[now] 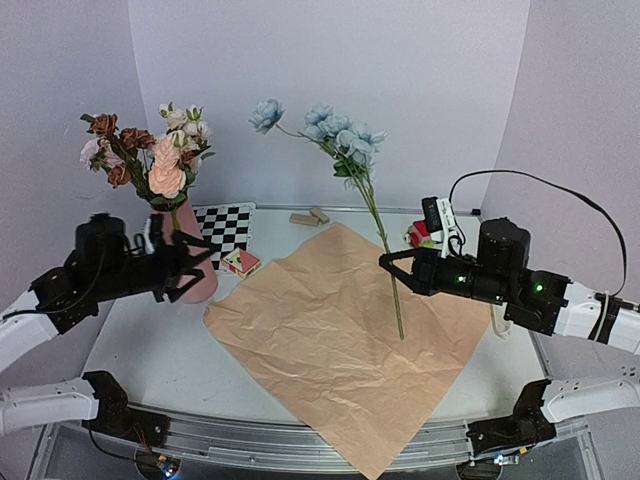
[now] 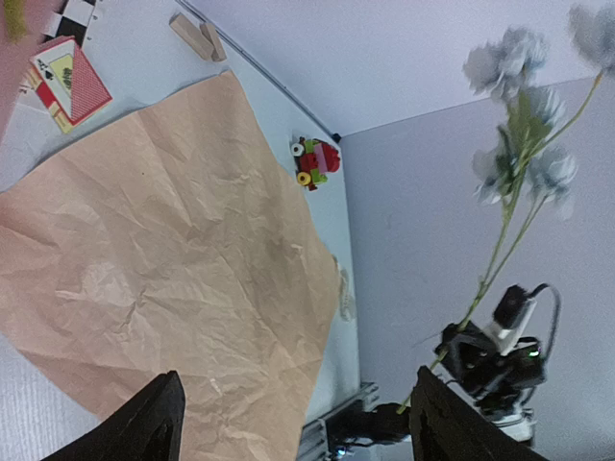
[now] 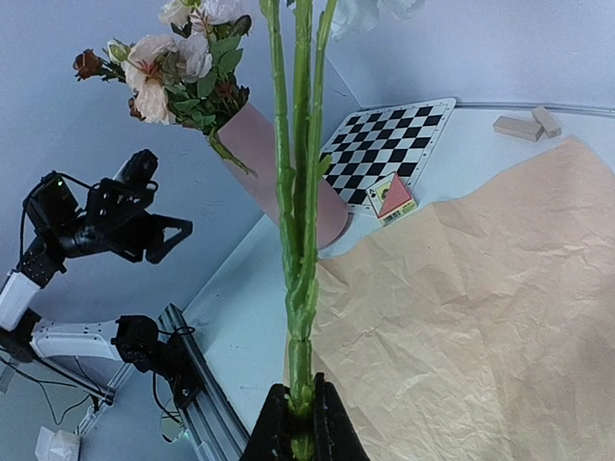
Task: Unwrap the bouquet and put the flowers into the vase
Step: Pick up the fake flower from the wrapping paper.
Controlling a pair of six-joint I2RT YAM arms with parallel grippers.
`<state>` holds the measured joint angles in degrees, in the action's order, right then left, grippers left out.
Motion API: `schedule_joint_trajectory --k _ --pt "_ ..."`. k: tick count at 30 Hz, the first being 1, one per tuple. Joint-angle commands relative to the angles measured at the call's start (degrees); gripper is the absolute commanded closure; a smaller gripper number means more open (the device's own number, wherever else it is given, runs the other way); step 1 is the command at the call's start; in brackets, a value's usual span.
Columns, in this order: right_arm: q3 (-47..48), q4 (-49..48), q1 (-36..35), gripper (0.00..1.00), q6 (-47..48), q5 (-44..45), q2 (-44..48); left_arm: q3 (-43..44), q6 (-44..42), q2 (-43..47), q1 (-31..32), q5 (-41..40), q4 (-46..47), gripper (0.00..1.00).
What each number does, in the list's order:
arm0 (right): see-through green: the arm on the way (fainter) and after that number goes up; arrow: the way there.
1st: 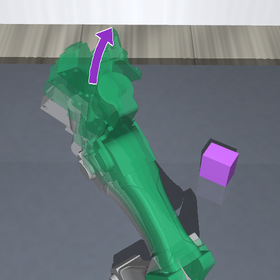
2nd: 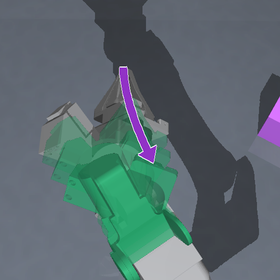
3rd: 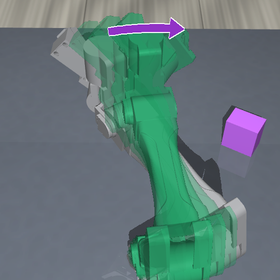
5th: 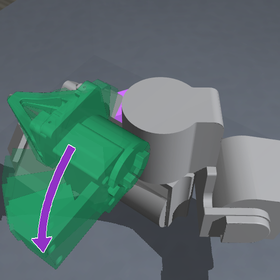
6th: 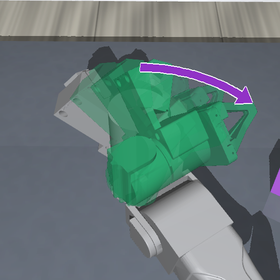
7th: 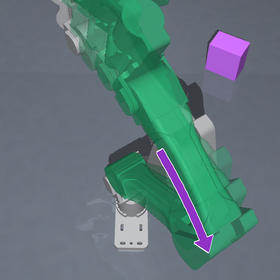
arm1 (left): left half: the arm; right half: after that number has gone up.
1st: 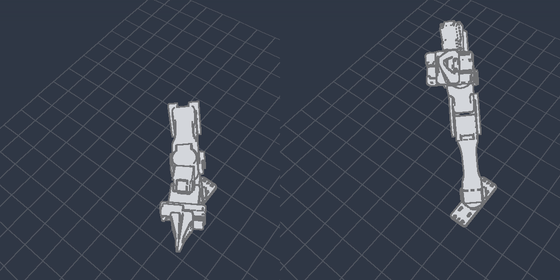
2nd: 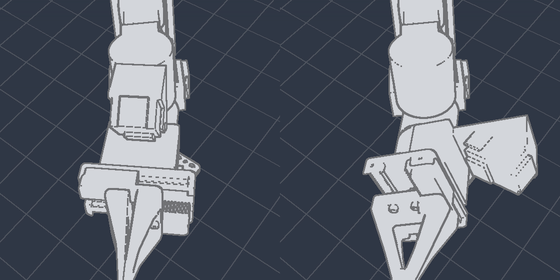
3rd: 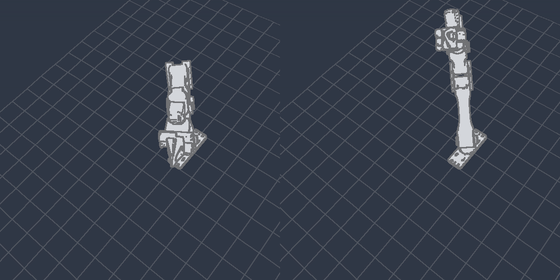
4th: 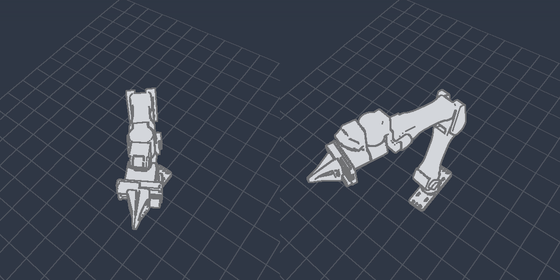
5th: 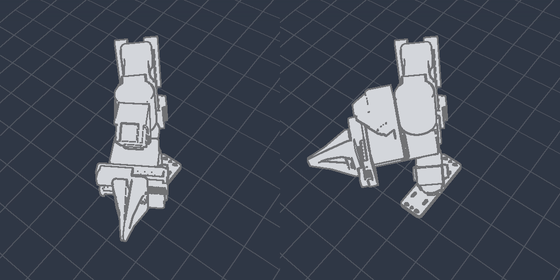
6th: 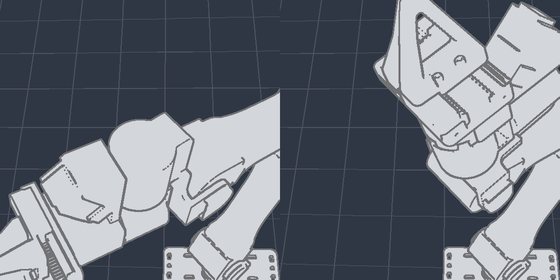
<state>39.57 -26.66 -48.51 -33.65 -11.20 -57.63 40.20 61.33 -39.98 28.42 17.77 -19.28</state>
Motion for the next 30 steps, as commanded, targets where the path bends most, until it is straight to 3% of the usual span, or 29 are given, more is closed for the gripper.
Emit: schedule_joint_trajectory --k 1,2,4,11,23,27,30 --pt "0.3 -4.74 0.03 1.0 -0.04 0.15 1.41 9.14 -1.91 -12.22 32.81 -31.41 11.71 0.15" --pt "0.24 -4.75 0.02 1.0 -0.05 0.44 1.71 13.2 -4.55 -16.29 38.64 -37.53 11.76 0.12" --pt "0.22 -4.72 0.04 1.0 -0.15 0.65 2.26 20.6 -7.89 -24.97 44.5 -41.28 11.46 0.09" --pt "0.4 -4.55 0.0 1.0 -0.52 -0.68 4.58 35.87 -11.19 -41.16 45.57 -36.92 15.17 0.1" --pt "-0.89 -4.46 0.04 1.0 -1.3 -3.66 7.3 47.58 -16.25 -52.28 45.56 -36.28 21.31 0.24" --pt "-1.24 -4.5 0.0 1.0 -1.53 -5.02 7.16 49.17 -17.33 -53.88 45.46 -37.66 22.67 0.3" --pt "-1.61 -4.52 0.0 1.0 -1.69 -5.81 7.15 49.91 -16.84 -54.64 45.34 -40.65 22.91 0.43"
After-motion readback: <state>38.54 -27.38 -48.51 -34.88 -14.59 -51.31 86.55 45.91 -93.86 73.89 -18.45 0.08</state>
